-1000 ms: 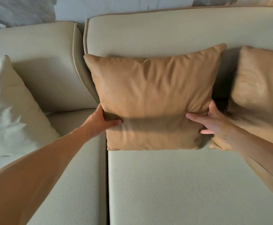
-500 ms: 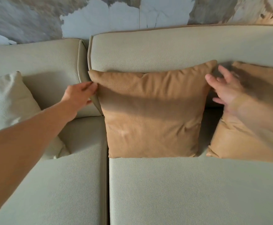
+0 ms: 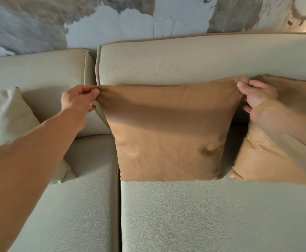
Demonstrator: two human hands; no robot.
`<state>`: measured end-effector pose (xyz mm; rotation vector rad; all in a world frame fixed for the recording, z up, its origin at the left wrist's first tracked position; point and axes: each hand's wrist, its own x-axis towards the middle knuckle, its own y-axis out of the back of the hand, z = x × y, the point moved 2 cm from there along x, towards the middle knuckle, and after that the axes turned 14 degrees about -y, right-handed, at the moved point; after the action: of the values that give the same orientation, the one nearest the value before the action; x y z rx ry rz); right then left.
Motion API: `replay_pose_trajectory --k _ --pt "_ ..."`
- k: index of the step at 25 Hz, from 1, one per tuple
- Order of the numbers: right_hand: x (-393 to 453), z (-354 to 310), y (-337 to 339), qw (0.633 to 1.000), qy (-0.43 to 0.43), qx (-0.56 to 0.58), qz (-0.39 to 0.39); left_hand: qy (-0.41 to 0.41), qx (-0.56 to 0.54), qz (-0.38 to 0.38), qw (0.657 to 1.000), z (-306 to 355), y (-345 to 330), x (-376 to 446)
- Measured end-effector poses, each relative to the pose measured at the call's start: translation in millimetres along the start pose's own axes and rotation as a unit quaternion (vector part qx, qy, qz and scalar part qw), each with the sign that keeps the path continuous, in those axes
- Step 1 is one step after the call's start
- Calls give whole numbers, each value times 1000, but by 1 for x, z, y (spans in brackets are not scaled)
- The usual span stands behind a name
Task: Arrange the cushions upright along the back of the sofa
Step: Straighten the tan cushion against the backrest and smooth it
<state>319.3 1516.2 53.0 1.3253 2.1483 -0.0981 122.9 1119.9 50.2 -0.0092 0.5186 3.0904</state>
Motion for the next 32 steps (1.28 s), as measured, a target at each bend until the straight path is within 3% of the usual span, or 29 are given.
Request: replay_pose_trajectory --k 2,5,8,10,13,15,20,25,29,32 --pt "3 2 -4 1000 -2 17 24 20 -19 51 998 -5 1 -4" --pt "10 3 -4 999 3 -1 33 25 -24 55 998 -5 -3 -6" --pt "9 12 2 998 31 -52 1 18 -59 -9 998 -8 -6 -13" --pt "4 36 10 997 1 -70 -40 53 -79 -46 994 -30 -5 -28" --pt "2 115 25 986 -116 -97 -77 99 40 -104 989 -99 -2 -69" --pt "1 179 32 965 -144 -195 -104 142 104 -160 971 -151 -7 -105" --pt "6 259 30 890 -60 -446 -70 109 254 -322 906 -243 -23 -150" --pt "29 267 31 847 5 -528 -67 -9 400 -313 861 -252 -32 -145" --pt "39 272 36 831 50 -553 -18 -20 411 -306 858 -253 -26 -139" --pt "44 260 44 816 67 -574 33 -34 462 -293 836 -252 -15 -133"
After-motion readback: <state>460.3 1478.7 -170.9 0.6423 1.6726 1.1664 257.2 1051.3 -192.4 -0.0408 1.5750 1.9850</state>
